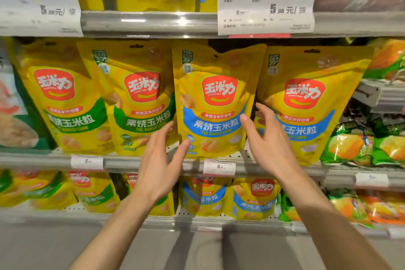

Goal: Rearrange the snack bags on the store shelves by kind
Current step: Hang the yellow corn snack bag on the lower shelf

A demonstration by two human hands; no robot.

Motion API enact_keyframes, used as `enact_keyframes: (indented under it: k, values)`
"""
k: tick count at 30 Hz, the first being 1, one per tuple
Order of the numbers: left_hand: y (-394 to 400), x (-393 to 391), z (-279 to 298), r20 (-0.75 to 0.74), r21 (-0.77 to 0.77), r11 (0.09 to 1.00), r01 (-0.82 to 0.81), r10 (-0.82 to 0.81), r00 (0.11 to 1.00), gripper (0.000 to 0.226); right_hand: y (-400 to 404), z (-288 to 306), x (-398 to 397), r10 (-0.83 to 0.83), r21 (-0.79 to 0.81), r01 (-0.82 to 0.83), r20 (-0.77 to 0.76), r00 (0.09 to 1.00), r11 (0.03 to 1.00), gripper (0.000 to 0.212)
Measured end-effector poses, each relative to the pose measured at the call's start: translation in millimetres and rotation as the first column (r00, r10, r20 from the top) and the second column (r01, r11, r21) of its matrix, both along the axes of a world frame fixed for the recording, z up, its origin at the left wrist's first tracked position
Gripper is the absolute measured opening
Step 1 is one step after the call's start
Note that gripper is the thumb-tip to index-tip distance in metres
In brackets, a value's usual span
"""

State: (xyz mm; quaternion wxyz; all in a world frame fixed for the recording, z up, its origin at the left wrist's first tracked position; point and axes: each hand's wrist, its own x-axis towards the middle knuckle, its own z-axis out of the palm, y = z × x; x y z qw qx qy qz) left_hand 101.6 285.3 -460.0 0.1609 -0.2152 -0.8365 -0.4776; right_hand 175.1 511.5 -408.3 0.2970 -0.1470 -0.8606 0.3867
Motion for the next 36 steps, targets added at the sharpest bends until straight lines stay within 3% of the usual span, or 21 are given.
enact_keyframes:
  k: [3, 6, 11, 19, 25, 28, 31, 36]
  values:
    - [-8, 24, -14, 0.007, -0.018, 1.0, 0.002, -0.001, 1.0, 0.072, -10, -36, 23, 0.05, -0.036, -0.049, 0.046, 0.998, 0.998, 0.073]
    - [-13, 50, -23, 0.105, -0.071, 0.994, 0.078, -0.07, 0.992, 0.066, -20, -65, 47, 0.088, -0.09, -0.079, 0.1, 0.991, 0.993, 0.075]
    - [-29, 97, 8, 0.321, -0.038, 0.992, 0.121, -0.102, 0.942, 0.058, -41, -48, 95, 0.158, -0.247, -0.084, 0.299, 0.941, 0.965, 0.056]
    - [-52, 171, 180, 0.545, -0.043, 0.995, 0.085, -0.048, 0.837, 0.06, -66, 108, 161, 0.198, -0.361, -0.03, 0.439, 0.876, 0.932, 0.069]
    - [-52, 177, 344, 0.557, -0.003, 0.998, 0.06, -0.048, 0.829, 0.059, -69, 273, 177, 0.091, -0.362, 0.071, 0.413, 0.906, 0.929, 0.038]
    - [-41, 164, 412, 0.534, 0.049, 0.996, 0.074, -0.088, 0.841, 0.047, -64, 336, 171, 0.027, -0.332, 0.109, 0.382, 0.924, 0.937, 0.033]
    - [-27, 148, 458, 0.501, 0.086, 0.993, 0.077, -0.11, 0.859, 0.042, -51, 379, 164, -0.035, -0.302, 0.144, 0.339, 0.94, 0.943, 0.034]
    - [15, 136, 487, 0.419, 0.069, 0.99, 0.124, -0.142, 0.897, 0.048, -7, 411, 163, -0.107, -0.18, 0.161, 0.276, 0.955, 0.971, 0.033]
